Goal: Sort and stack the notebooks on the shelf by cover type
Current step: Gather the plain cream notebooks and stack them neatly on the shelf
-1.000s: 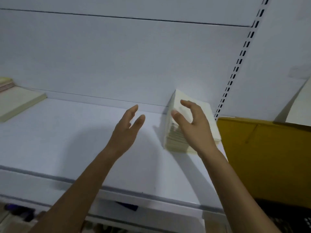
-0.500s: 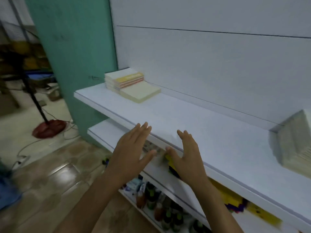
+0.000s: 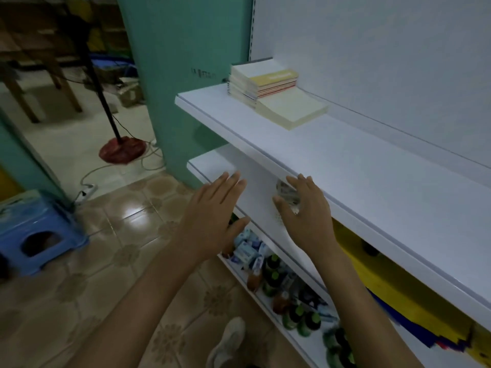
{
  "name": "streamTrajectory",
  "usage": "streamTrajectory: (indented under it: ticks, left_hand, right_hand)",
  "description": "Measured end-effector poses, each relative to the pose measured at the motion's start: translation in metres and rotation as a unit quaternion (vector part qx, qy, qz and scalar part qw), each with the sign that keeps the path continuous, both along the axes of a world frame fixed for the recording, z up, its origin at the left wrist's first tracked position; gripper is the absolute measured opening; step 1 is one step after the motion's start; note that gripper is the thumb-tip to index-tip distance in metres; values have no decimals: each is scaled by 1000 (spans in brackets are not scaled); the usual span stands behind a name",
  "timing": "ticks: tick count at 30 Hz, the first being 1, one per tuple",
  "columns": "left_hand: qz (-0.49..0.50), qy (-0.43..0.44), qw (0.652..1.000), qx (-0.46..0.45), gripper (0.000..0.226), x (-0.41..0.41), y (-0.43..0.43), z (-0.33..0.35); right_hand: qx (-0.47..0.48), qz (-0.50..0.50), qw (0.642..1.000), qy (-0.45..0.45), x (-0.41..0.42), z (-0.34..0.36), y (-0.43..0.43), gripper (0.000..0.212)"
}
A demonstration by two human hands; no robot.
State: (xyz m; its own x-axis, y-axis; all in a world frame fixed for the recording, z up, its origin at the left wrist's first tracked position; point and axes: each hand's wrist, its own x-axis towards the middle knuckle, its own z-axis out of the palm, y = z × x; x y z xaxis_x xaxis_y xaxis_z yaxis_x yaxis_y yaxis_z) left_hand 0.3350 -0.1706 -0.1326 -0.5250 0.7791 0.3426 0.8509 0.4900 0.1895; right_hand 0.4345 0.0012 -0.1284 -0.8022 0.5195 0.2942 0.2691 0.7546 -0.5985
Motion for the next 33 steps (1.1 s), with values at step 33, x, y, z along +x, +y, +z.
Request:
streamTrajectory:
  ticks: [33]
  left_hand:
    - [-191,-337,921,48,51,-348,163,11]
  right_hand:
    - [183,-194,939,-216,-310,9,156,58]
